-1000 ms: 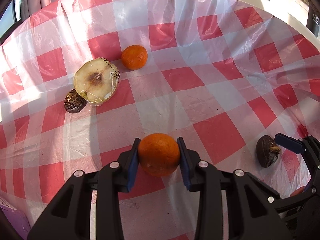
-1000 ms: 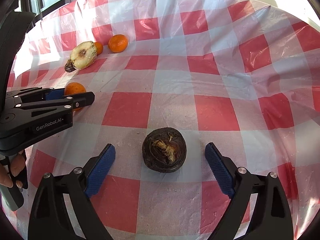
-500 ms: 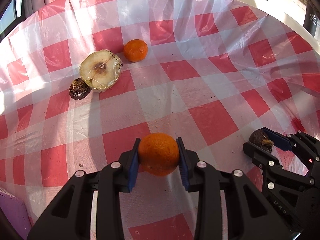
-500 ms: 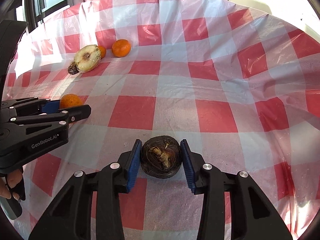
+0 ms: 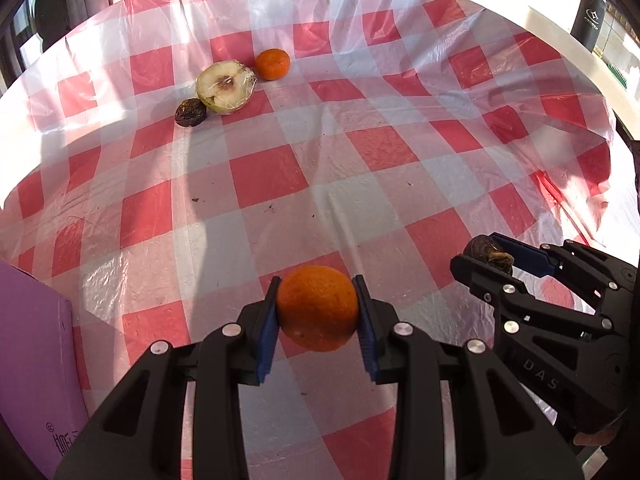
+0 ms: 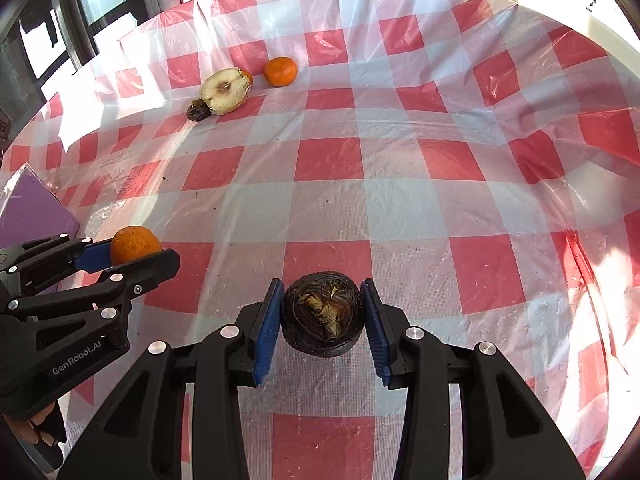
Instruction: Organize fruits
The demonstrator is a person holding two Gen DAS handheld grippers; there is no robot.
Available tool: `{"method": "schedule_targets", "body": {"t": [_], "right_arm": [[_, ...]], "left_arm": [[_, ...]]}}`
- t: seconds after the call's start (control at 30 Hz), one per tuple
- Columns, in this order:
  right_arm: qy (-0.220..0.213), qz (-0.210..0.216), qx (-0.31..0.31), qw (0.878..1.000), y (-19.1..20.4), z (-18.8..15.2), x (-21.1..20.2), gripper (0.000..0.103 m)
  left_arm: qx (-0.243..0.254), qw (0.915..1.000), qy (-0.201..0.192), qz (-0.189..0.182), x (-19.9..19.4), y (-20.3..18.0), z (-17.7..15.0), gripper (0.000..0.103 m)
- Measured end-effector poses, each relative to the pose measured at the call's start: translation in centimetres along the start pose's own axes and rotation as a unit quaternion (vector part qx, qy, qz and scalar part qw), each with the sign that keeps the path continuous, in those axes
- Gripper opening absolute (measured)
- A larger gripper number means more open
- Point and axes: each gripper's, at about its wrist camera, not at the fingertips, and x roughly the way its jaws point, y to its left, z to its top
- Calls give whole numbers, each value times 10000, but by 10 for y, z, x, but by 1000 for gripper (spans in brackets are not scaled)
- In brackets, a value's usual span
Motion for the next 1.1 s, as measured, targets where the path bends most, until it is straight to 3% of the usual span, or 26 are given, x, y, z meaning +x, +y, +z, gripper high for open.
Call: {"method": "schedule_targets", "body": {"t": [0.2, 0.47, 0.7, 1.1], "right_arm": [[121, 66, 61, 9999, 23, -17, -28, 40], [-63, 224, -206, 9995, 77, -13, -56, 40], [-254, 528, -612, 9964, 144, -3, -70, 40], [-456, 1008, -1548, 9817, 265, -1, -81, 40]], "left_arm": [[-50, 9999, 107, 94, -43, 9, -14, 34], [69, 9994, -96, 317, -98, 31, -17, 35], [-98, 9973, -305, 660, -140, 88, -28, 35], [-758, 9909, -181, 1102, -169, 203, -89, 35]]}}
